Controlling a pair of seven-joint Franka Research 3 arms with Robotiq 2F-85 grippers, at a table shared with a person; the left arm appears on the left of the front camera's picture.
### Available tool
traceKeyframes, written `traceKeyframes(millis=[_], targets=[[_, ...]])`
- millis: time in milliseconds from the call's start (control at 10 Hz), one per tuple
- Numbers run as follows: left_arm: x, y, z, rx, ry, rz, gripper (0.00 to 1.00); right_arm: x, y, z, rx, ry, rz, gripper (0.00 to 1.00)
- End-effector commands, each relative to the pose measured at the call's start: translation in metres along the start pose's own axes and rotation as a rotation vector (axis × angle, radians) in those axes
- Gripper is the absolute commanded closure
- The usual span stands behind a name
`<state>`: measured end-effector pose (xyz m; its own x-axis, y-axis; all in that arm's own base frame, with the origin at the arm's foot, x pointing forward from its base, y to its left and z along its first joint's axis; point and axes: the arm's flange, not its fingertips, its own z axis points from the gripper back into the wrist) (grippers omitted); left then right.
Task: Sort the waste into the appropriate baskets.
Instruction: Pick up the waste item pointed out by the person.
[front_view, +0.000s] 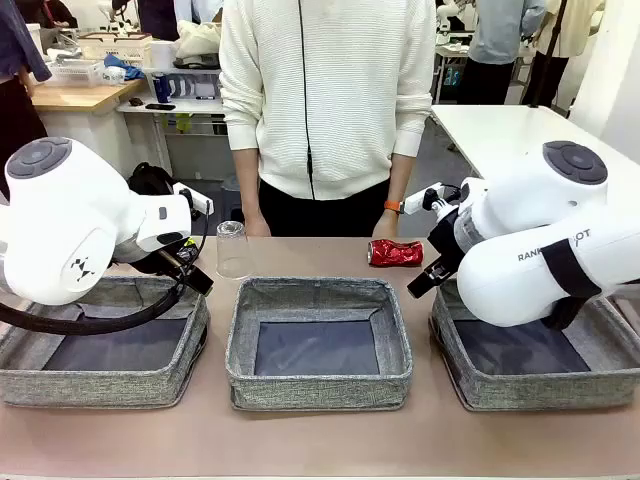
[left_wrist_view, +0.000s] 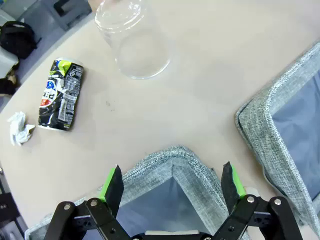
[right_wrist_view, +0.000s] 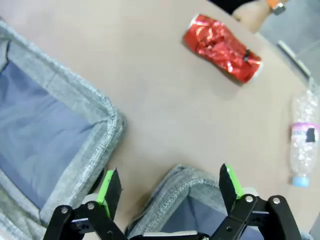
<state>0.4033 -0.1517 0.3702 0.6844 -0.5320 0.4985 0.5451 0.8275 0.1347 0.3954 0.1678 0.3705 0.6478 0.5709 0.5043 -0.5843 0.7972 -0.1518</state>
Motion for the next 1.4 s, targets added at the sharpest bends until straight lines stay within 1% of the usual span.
traceKeyframes(millis=[0, 1100, 1200, 1300], targets=[[0.0, 0.0, 0.0, 0.0, 0.0, 0.0, 0.0, 0.0, 0.0, 0.0, 0.0, 0.0, 0.0, 0.0], [0.0, 0.0, 0.0, 0.0, 0.0, 0.0, 0.0, 0.0, 0.0, 0.0, 0.0, 0.0, 0.0, 0.0], [0.003, 0.009, 0.044, -0.012, 0.054, -0.033, 0.0, 0.003, -0.009, 0.033, -0.023, -0.026, 0.004, 0.0], [-0.004, 0.027, 0.123, -0.01, 0.054, -0.006, 0.0, 0.002, -0.017, 0.098, -0.045, -0.098, 0.026, 0.0]])
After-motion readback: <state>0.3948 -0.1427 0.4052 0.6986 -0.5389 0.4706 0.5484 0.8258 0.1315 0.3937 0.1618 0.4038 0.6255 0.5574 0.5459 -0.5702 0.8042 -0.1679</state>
